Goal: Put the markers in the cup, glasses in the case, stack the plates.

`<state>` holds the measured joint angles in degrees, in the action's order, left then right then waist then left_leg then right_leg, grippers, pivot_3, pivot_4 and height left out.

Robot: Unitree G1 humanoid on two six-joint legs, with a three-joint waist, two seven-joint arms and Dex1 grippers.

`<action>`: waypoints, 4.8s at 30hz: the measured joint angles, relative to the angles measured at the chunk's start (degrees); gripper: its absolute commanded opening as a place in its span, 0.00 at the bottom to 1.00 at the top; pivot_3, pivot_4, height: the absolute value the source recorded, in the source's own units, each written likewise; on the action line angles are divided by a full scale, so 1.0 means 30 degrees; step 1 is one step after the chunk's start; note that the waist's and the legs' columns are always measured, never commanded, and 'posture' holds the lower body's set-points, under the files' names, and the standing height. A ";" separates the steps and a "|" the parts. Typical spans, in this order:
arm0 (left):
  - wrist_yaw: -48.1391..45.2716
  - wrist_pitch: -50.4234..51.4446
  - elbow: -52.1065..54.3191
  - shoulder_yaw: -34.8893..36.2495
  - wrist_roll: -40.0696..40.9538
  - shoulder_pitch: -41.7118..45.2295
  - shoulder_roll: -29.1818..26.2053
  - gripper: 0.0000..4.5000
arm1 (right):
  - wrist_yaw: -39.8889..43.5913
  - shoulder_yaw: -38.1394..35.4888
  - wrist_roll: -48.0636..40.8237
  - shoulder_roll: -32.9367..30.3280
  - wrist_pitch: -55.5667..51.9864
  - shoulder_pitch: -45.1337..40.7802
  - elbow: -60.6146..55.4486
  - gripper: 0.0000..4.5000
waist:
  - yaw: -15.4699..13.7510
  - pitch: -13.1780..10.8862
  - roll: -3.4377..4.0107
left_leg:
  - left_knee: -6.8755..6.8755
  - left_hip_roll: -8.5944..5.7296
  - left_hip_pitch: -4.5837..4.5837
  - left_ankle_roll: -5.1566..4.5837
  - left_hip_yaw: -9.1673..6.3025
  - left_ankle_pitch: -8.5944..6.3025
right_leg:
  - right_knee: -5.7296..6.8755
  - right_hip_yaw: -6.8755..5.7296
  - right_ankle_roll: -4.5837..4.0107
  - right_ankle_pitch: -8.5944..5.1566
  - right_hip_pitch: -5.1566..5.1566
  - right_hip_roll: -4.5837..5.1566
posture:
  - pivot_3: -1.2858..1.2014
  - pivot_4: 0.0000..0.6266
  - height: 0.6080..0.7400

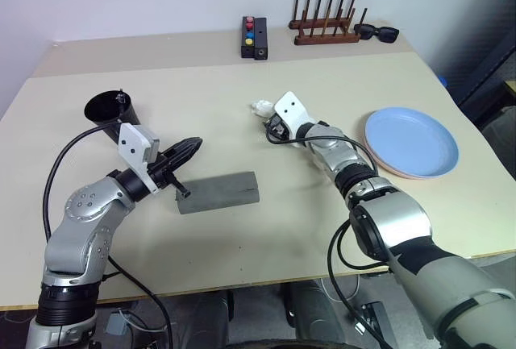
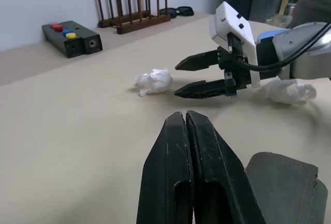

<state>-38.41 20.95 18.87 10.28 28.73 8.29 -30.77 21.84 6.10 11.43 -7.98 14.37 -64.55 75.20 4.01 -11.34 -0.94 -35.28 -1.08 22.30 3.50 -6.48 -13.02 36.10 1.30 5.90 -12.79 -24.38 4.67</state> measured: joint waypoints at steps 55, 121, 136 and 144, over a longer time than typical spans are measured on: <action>-0.0945 0.0867 0.0920 -0.1054 0.0484 -0.0527 -0.0248 0.00 | 0.8576 -0.2332 -0.6071 -0.8440 -1.0769 1.4544 -2.3213 0.98 | -0.0563 -0.0002 0.0004 | -0.0031 0.0000 0.0010 0.0000 0.0022 0.0000 | -0.0011 0.0014 -0.0065 -0.0042 0.0005 0.0007 | 0.52 0.24 0.99; -0.0213 -0.0831 -0.1482 -0.1317 -0.1072 -0.0383 0.0602 0.00 | 0.0101 0.0971 -0.1268 0.0077 -0.0822 0.1531 -0.3280 0.94 | -0.0451 0.0000 0.0000 | 0.0012 -0.0003 0.0001 0.0016 0.0006 0.0010 | -0.0006 0.0012 -0.0003 -0.0002 -0.0008 0.0002 | 0.52 0.24 0.99; -0.0017 -0.0834 -0.1333 -0.1284 -0.1065 -0.0390 0.0572 0.00 | -0.2040 0.1055 0.0117 0.0793 -0.0329 0.0377 -0.0726 0.65 | -0.0315 -0.0001 0.0002 | 0.0016 -0.0002 0.0000 0.0016 0.0005 0.0010 | 0.0003 0.0012 -0.0002 -0.0002 -0.0015 0.0000 | 0.52 0.24 0.99; 0.0033 -0.0836 -0.1331 -0.1281 -0.1065 -0.0394 0.0567 0.00 | -0.2826 0.0966 0.0477 0.0789 -0.0349 0.0330 -0.0387 0.02 | -0.0142 -0.0001 0.0003 | 0.0019 -0.0002 0.0000 0.0016 0.0001 0.0010 | 0.0006 0.0010 0.0000 -0.0001 -0.0015 -0.0001 | 0.52 0.24 0.99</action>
<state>-38.31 18.45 14.88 6.44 25.53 7.11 -29.07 13.36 8.99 12.86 -5.61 13.32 -63.56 74.04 3.58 -11.34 -0.93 -35.22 -1.09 22.30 3.55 -6.48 -12.99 36.11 1.34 5.90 -12.79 -24.42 4.66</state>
